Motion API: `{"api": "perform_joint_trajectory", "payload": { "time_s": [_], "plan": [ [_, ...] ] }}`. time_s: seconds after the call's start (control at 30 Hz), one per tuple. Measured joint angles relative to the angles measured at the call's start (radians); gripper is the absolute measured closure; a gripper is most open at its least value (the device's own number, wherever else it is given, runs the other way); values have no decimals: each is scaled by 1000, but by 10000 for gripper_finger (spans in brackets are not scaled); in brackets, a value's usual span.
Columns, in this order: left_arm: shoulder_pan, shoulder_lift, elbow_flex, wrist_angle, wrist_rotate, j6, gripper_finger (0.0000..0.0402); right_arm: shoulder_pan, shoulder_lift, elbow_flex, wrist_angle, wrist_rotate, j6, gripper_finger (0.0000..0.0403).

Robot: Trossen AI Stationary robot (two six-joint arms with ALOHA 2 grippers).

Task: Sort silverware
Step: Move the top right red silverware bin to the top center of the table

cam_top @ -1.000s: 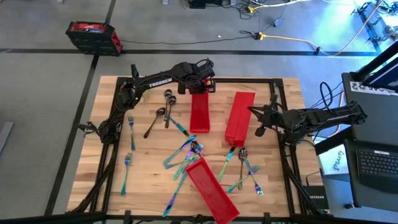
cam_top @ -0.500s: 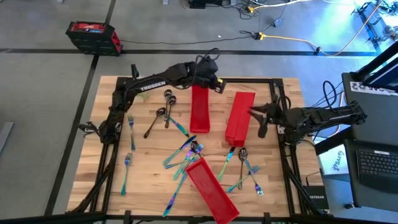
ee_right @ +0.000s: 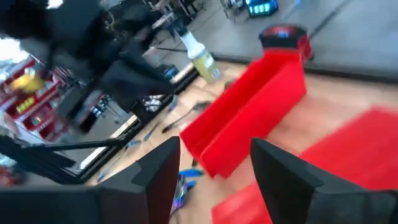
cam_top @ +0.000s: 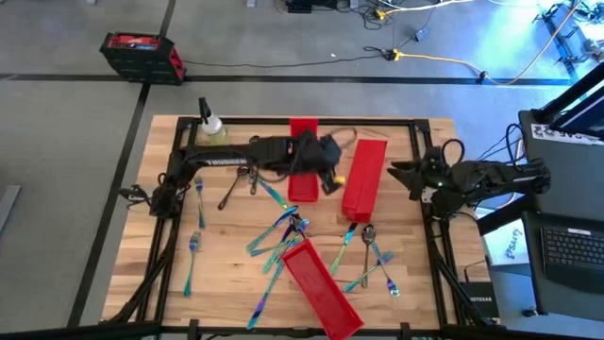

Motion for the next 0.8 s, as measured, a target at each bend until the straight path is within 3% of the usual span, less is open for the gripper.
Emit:
{"api": "perform_joint_trajectory", "payload": {
  "time_s": [0.13,0.3,0.43,0.67,0.8],
  "plan": [
    [-12,-16,-64,-28,-1,15,401,0,-33,-87,11,7,137,221],
    [13,-116,-278,39,6,8,401,0,-36,-188,10,45,249,221],
    [37,-260,-503,262,70,19,402,0,-37,-212,-3,118,356,221],
    [59,-523,-912,714,219,109,401,0,-36,-218,-182,50,604,221],
    [59,-628,-1130,921,288,191,401,0,-36,-218,-235,64,684,221]
  ]
}}
